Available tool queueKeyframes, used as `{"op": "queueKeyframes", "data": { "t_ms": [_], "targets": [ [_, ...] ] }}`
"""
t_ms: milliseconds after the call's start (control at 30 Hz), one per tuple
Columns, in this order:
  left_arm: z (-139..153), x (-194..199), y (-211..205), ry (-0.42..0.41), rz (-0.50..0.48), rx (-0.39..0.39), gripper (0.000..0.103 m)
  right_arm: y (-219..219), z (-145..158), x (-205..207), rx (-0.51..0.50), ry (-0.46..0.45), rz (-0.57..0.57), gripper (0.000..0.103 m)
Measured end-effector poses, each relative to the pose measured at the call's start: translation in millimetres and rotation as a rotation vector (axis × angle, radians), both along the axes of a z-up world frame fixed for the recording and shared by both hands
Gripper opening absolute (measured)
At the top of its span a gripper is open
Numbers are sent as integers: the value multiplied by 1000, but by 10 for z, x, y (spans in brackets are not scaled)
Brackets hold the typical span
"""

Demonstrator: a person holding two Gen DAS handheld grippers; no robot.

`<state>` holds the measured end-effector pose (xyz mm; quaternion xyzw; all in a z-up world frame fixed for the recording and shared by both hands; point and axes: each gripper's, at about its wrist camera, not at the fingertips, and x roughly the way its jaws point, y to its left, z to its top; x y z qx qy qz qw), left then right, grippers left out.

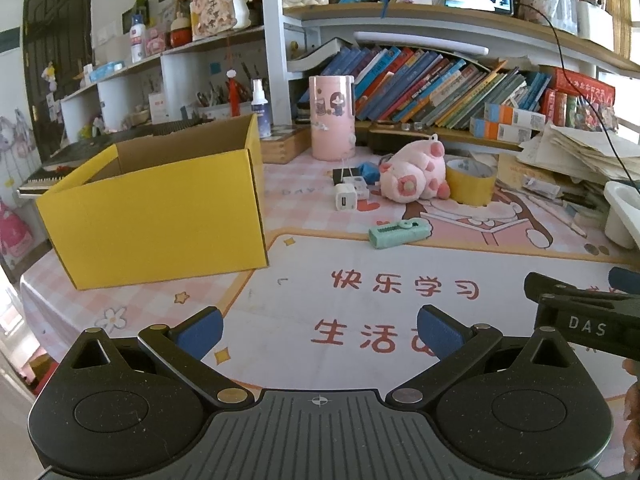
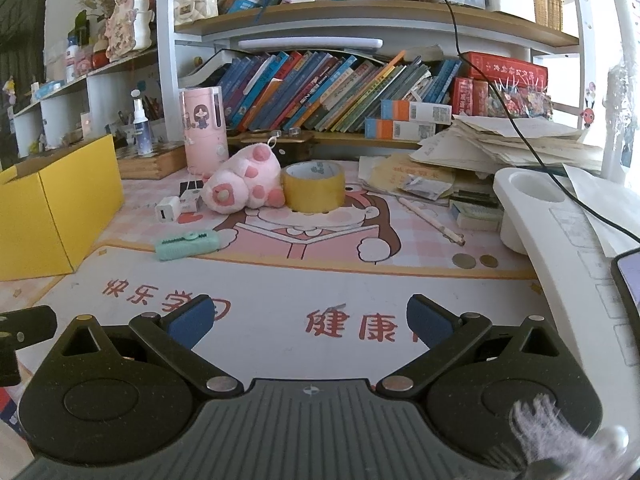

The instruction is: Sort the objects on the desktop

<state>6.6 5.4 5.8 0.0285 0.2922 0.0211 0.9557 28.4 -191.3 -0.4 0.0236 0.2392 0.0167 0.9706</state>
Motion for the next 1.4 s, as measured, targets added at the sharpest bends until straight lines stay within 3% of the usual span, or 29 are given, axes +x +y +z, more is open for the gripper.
{"op": "queueKeyframes", "data": {
  "t_ms": [567, 967, 1167, 1400],
  "targets": [
    [-26, 341, -22, 26, 30, 19, 103, -29, 142, 261, 15, -21, 17, 103],
    [-139, 887, -276, 59, -15, 14, 103, -129, 151, 663, 9, -8, 17, 103],
    [-151, 1270, -466, 148, -14, 52, 103, -223, 244, 948, 34, 37, -9, 103],
    [69, 1485, -547, 219, -14, 85, 103, -208, 533, 1148, 24, 94, 13, 103]
  ]
}}
